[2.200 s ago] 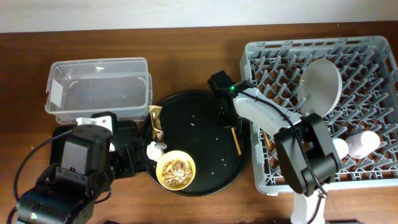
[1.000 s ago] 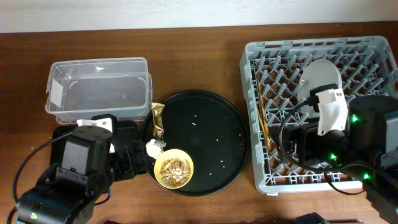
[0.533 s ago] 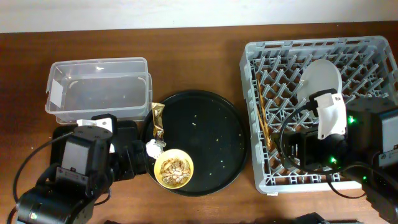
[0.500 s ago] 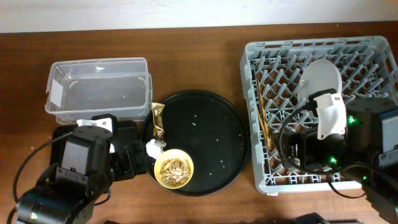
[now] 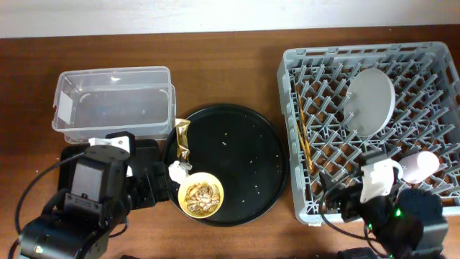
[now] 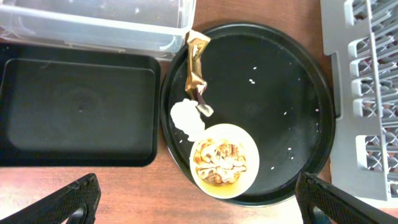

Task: Sort waste into correct bins and load items into the dishwasher rack
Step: 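Insert the chopstick into the rack and retract the right gripper, then grasp the gold wrapper with the left gripper and drop it in the clear box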

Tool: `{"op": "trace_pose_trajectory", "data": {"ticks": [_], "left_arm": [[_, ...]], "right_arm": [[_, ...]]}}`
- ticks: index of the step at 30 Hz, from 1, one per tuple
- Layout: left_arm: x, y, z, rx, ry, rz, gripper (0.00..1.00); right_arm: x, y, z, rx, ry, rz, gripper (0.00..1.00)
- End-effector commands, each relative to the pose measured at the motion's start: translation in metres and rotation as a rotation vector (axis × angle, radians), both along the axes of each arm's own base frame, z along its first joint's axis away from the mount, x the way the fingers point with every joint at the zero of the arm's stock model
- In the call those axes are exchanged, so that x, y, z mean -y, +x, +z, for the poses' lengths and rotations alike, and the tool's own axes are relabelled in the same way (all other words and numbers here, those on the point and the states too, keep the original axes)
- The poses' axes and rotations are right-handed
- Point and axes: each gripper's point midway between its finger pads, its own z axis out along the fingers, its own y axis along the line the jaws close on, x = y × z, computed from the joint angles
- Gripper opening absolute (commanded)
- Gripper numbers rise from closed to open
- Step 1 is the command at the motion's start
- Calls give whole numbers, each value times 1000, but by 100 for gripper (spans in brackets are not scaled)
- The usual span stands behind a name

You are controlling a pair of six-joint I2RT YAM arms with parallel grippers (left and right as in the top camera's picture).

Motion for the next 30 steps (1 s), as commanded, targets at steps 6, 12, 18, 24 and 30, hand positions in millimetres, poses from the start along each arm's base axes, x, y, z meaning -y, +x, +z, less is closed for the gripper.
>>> {"op": "trace_pose_trajectory", "data": {"ticks": [6, 12, 18, 24, 30], "left_arm": [[-1, 2, 3, 12, -2, 12, 100], [-1, 2, 3, 12, -2, 12, 100], [-1, 2, 3, 12, -2, 12, 100], [-1, 2, 3, 12, -3, 12, 100], [31, 23, -16, -92, -111, -31, 99]], "right_arm": [[4, 16, -117, 118, 11, -20, 98], [2, 33, -110, 251, 21, -15, 98], [1, 44, -93, 405, 32, -13, 98], [1, 44, -95, 397, 31, -12, 98], [1, 44, -95, 397, 31, -12, 98]]}}
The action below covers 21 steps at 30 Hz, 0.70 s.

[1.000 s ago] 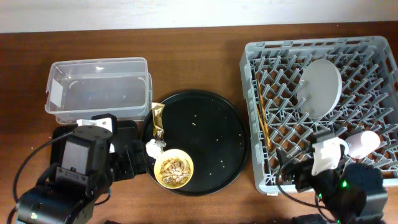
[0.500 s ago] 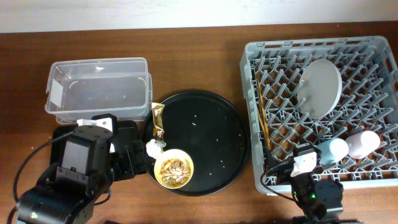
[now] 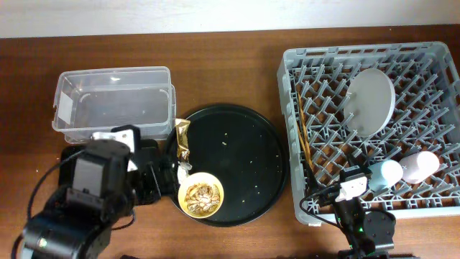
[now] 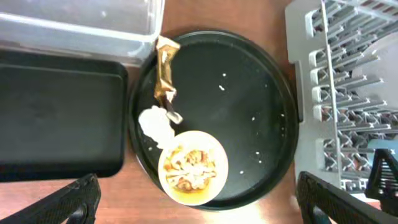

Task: Sort waste into correct bins and load items into the dishwasher rack
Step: 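Grasp the gold wrapper with the left gripper and drop it in the clear box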

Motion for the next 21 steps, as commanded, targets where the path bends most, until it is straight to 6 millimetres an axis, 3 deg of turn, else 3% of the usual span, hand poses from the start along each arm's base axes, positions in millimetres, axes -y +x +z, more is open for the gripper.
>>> {"op": "trace_pose_trajectory", "data": {"ticks": [1, 5, 6, 9, 11, 13, 15, 17, 19, 21], "left_arm": [[12, 23, -49, -207, 50, -6, 94], [32, 83, -141, -414, 229, -57, 59], [28, 94, -168, -449, 326, -32, 59], [27, 119, -222, -489, 433, -17, 58], [22, 131, -250, -500, 494, 0, 49], [18, 135, -264, -503, 528, 10, 43], [18, 137, -272, -508, 535, 10, 31], [23, 139, -273, -506, 512, 3, 1], [41, 143, -255, -520, 424, -28, 1], [60, 159, -211, -465, 339, -45, 1]], "right_arm": [[0, 0, -2, 2, -5, 3, 98], [0, 0, -2, 2, -5, 3, 98], [0, 0, -2, 2, -6, 3, 98], [0, 0, -2, 2, -5, 3, 98], [0, 0, -2, 2, -6, 3, 98], [0, 0, -2, 2, -5, 3, 98], [0, 0, -2, 2, -5, 3, 98], [0, 0, -2, 2, -5, 3, 98], [0, 0, -2, 2, -5, 3, 99], [0, 0, -2, 2, -6, 3, 98]]}}
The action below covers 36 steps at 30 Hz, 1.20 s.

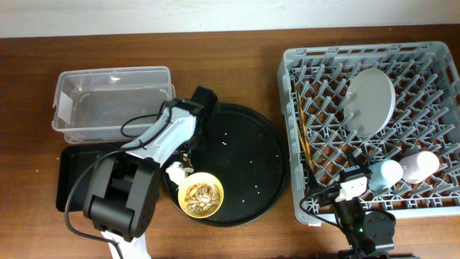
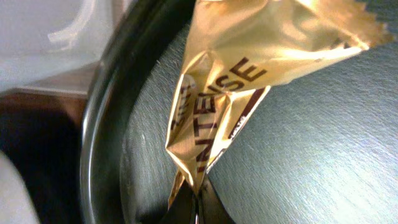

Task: Sort waste into correct bins and load items into the dishwasher rack
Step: 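Grasp the gold wrapper with the left gripper and drop it in the clear box, then grasp the white tissue with the left gripper and drop it in the clear box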

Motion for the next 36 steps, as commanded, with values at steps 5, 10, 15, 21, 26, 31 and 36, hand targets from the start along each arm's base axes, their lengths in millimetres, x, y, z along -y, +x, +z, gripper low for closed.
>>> {"op": "trace_pose_trajectory", "data": {"ticks": [5, 10, 15, 21, 26, 31, 36], "left_arm": [[16, 29, 147, 263, -195, 65, 1], [-69, 26, 172, 313, -215, 424, 1], [-107, 43, 177, 386, -222, 521, 1], [-125, 38, 174, 383, -206, 604, 1], [-119, 94, 161, 494, -294, 589, 1], [-118, 116, 108, 407, -235, 446, 57], [-117, 69, 180, 399, -213, 317, 77]], "right_arm": [[0, 0, -3, -2, -6, 3, 98], [0, 0, -3, -2, -6, 3, 98], [0, 0, -3, -2, -6, 3, 98], [0, 0, -3, -2, -6, 3, 98], [0, 0, -3, -2, -6, 3, 99], [0, 0, -3, -2, -6, 3, 98], [0, 0, -3, -2, -6, 3, 98]]}}
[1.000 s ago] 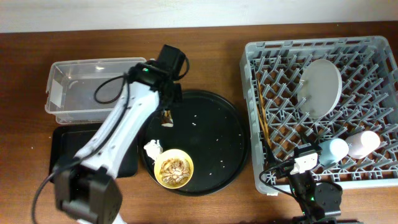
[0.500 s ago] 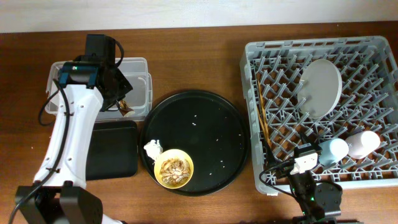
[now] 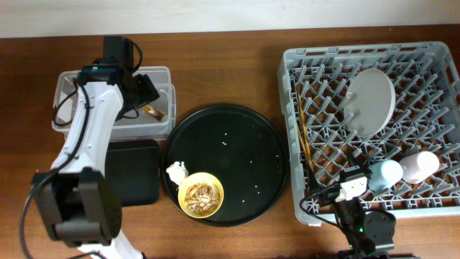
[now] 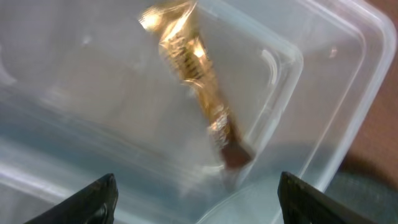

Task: Sort waste into correct bins and load items into the dishwasher rack
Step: 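Grasp the white tissue with the left gripper and drop it in the clear box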

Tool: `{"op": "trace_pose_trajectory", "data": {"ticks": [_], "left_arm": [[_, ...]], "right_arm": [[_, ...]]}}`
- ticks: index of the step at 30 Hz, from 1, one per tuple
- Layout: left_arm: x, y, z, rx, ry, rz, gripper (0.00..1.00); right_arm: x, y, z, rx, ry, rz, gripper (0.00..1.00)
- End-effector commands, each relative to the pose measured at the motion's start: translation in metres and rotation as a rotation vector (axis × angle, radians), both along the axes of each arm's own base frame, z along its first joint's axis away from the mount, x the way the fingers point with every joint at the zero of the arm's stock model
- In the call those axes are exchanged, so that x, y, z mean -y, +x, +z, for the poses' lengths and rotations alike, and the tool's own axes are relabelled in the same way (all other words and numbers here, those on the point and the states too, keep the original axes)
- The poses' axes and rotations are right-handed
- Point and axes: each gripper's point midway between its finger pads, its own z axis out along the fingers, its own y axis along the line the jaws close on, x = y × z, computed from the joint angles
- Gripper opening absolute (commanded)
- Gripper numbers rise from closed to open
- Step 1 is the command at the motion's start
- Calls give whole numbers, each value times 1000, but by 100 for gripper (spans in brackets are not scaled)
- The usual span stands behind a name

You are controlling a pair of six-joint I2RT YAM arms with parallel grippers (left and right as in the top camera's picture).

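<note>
A gold snack wrapper (image 4: 198, 84) lies inside the clear plastic bin (image 4: 323, 81), against its right wall. My left gripper (image 4: 199, 202) hovers just above it, open, with nothing between its fingers (image 4: 93, 199). In the overhead view the left gripper (image 3: 144, 92) is over the right end of the clear bin (image 3: 79, 108) with the wrapper (image 3: 153, 111) below it. On the black round tray (image 3: 237, 151) stand a yellow bowl of food scraps (image 3: 200, 196) and a crumpled white tissue (image 3: 176, 171). My right gripper (image 3: 351, 188) rests at the near edge of the grey dishwasher rack (image 3: 295, 86); its jaws are too small to read.
A black rectangular tray (image 3: 136, 169) lies left of the round tray. The rack holds a grey plate (image 3: 370, 101), wooden chopsticks (image 3: 305, 140) and two white cups (image 3: 384, 173) at its near right. Brown table surrounds everything.
My left gripper was shut on the gold wrapper at the round tray's left rim. Now it is open over the clear bin and the wrapper lies inside the bin. The right arm has not moved.
At first my left gripper hung open near the front left, the wrapper lying on the round tray, and the right gripper was at the cups in the rack. Then the right arm was back at the front edge. Later the left shut on the wrapper; now the wrapper is in the bin.
</note>
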Motion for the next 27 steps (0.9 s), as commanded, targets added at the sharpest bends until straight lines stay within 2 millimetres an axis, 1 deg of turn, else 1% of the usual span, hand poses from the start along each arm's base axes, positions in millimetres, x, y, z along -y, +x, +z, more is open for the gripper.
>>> {"op": "trace_pose_trajectory", "data": {"ticks": [1, 2, 3, 4, 5, 6, 7, 8, 9, 11, 12, 13, 14, 16, 17, 18, 19, 20, 22, 23, 24, 25, 26, 27], "left_arm": [[12, -39, 78, 77, -20, -94, 73], [22, -61, 84, 32, -23, -120, 72], [34, -82, 82, -32, -23, -157, 68], [51, -98, 74, -95, -20, -205, 63], [63, -107, 61, -139, -15, -212, 63], [66, -117, 41, -181, 28, -161, 63], [72, -131, 12, -235, 43, -134, 58], [77, -138, -16, -259, 44, -121, 55], [76, -144, -45, -265, 38, -89, 49], [79, -150, -78, -262, 16, -95, 47], [78, -150, -93, -242, 14, -95, 44], [77, -155, -106, -241, 13, -94, 39], [78, -158, -119, -228, 3, -99, 39], [80, -168, -127, -251, -13, -105, 38], [86, -167, -127, -250, -48, -113, 14], [93, -162, -121, -237, -84, -121, 1], [100, -155, -112, -214, -113, -136, 1], [105, -137, -80, -153, -135, -136, 1], [99, -105, -23, -20, -153, -139, 1], [95, -84, 13, 83, -151, -165, 1], [78, -65, 44, 179, -98, -131, 1], [53, -48, 65, 260, -14, -62, 1], [33, -36, 71, 306, 57, -35, 1], [17, -24, 68, 325, 77, 2, 1]], "right_arm": [[0, 0, -3, -2, -6, 3, 98], [0, 0, -3, -2, -6, 3, 98], [0, 0, -3, -2, -6, 3, 98], [0, 0, -3, -2, -6, 3, 98], [0, 0, -3, -2, -6, 3, 98], [0, 0, -3, -2, -6, 3, 98], [0, 0, -3, -2, -6, 3, 98], [0, 0, -3, -2, -6, 3, 98], [0, 0, -3, -2, -6, 3, 98], [0, 0, -3, -2, -6, 3, 98], [0, 0, -3, -2, -6, 3, 98], [0, 0, -3, -2, -6, 3, 98], [0, 0, -3, -2, -6, 3, 98], [0, 0, -3, -2, -6, 3, 98], [0, 0, -3, -2, -6, 3, 98], [0, 0, -3, -2, -6, 3, 98], [0, 0, -3, -2, -6, 3, 98], [0, 0, -3, -2, -6, 3, 98], [0, 0, -3, -2, -6, 3, 98], [0, 0, -3, -2, -6, 3, 98], [0, 0, -3, -2, -6, 3, 98], [0, 0, -3, -2, -6, 3, 98], [0, 0, -3, -2, -6, 3, 98], [0, 0, -3, -2, -6, 3, 98]]}}
